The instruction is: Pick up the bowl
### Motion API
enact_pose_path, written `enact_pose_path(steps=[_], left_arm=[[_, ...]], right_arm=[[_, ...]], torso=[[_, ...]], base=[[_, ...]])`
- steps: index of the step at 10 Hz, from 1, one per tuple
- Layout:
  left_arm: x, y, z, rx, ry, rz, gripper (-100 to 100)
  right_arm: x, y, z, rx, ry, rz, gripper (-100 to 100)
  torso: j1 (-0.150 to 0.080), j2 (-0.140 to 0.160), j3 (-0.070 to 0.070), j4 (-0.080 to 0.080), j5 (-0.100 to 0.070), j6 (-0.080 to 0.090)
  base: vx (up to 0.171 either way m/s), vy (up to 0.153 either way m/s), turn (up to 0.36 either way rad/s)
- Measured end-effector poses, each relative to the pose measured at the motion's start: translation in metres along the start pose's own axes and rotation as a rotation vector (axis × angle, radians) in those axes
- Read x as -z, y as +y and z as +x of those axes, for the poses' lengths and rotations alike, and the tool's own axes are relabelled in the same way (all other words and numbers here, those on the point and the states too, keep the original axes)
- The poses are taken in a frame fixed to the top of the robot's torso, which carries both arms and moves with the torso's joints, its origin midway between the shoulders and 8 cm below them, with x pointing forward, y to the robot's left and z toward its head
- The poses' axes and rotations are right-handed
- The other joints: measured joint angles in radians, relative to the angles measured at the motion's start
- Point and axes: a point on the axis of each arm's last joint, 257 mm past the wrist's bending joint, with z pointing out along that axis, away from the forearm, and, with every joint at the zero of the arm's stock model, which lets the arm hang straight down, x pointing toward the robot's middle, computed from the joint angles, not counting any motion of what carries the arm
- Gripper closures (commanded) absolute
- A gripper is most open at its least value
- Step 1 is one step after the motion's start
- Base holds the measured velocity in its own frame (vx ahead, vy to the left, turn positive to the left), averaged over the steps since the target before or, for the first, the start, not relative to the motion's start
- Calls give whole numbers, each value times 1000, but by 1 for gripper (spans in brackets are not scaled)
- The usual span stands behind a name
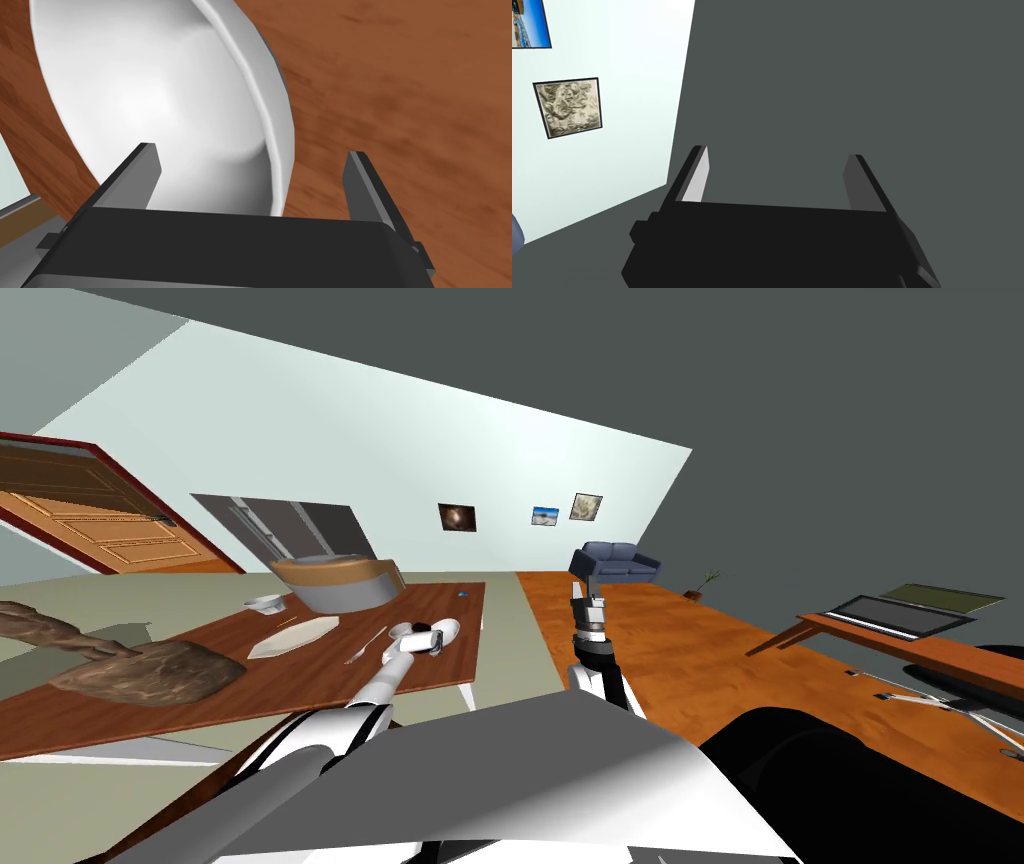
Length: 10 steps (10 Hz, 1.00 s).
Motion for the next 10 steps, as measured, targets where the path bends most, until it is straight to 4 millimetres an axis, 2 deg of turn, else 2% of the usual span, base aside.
enact_pose_path(steps=[2, 3, 7, 8, 9, 10], left_arm=[[2, -2, -41, 43, -25, 11, -100], [2, -4, -43, 44, -26, 14, 100], [2, -3, -43, 46, -26, 13, 100], [1, -3, -43, 46, -26, 12, 0], [1, -3, -43, 46, -26, 12, 100], [2, -2, -36, 37, -21, 13, 100]], right_arm=[[0, 0, 0, 0, 0, 0, 0], [0, 0, 0, 0, 0, 0, 0], [0, 0, 0, 0, 0, 0, 0], [0, 0, 0, 0, 0, 0, 0], [0, 0, 0, 0, 0, 0, 0], [0, 0, 0, 0, 0, 0, 0]], torso=[[-1, 0, 0, 0, 0, 0], [2, -1, 0, 0, 0, -1], [4, -2, -1, 0, 1, 0], [4, -1, -1, 0, 0, 0], [4, -1, 0, 0, 0, 0], [6, -1, 0, 0, 0, -2]], base=[[-17, -60, -154], [-2, -7, 10], [-2, -1, 2], [0, 0, 0], [4, 30, 177], [21, 66, 291]])
